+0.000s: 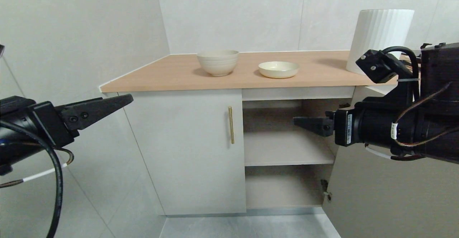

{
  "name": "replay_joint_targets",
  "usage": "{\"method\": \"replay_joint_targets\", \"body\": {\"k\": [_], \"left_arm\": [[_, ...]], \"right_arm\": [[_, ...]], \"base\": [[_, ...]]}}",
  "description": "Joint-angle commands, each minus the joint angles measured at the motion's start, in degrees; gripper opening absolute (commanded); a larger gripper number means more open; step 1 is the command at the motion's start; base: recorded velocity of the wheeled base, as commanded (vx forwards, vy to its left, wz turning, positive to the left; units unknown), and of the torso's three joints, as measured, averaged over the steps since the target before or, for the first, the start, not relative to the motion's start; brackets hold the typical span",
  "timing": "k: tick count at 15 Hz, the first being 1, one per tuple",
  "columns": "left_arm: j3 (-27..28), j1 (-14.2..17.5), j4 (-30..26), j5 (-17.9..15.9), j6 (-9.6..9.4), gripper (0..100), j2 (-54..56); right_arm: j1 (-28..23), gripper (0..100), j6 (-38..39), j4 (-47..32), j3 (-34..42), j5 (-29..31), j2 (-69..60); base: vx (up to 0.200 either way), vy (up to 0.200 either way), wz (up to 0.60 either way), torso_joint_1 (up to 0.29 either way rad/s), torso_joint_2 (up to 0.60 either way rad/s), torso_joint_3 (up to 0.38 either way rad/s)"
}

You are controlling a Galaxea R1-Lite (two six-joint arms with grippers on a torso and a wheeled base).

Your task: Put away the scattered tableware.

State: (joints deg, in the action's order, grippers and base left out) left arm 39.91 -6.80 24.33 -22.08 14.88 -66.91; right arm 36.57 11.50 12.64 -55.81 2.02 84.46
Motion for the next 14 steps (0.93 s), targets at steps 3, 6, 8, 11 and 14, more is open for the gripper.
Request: {"method": "replay_joint_targets", "body": {"k": [3, 6, 8, 11, 14], "left_arm": [[0.43, 0.21, -0.6, -0.07, 0.06, 100, -0.85], [0.43, 0.21, -0.6, -0.07, 0.14, 100, -1.29], [0.43, 0.21, -0.6, -0.07, 0.32, 100, -1.38], [0.61, 0.21, -0.25, -0.16, 3.13, 100, -1.38], [0.52, 0.21, -0.25, -0.16, 3.22, 100, -1.38]], "right_arm": [[0.08, 100, 0.63, -0.07, -0.27, 0.09, -0.96], [0.17, 100, 1.34, -0.86, -0.35, 0.0, -0.78], [0.17, 100, 1.42, -0.78, -0.35, -0.27, -0.87], [0.17, 100, 1.51, -0.42, 0.0, -0.62, -1.05], [0.08, 100, 1.6, -0.34, 0.35, -0.53, -1.05]], "base": [[0.2, 0.0, 0.0, 0.007, 0.0, 0.001], [0.2, 0.0, 0.0, 0.004, 0.0, 0.002], [0.0, 0.0, 0.0, 0.0, 0.0, 0.0], [0.0, 0.0, 0.0, 0.0, 0.0, 0.0], [0.0, 0.0, 0.0, 0.0, 0.0, 0.0]]}}
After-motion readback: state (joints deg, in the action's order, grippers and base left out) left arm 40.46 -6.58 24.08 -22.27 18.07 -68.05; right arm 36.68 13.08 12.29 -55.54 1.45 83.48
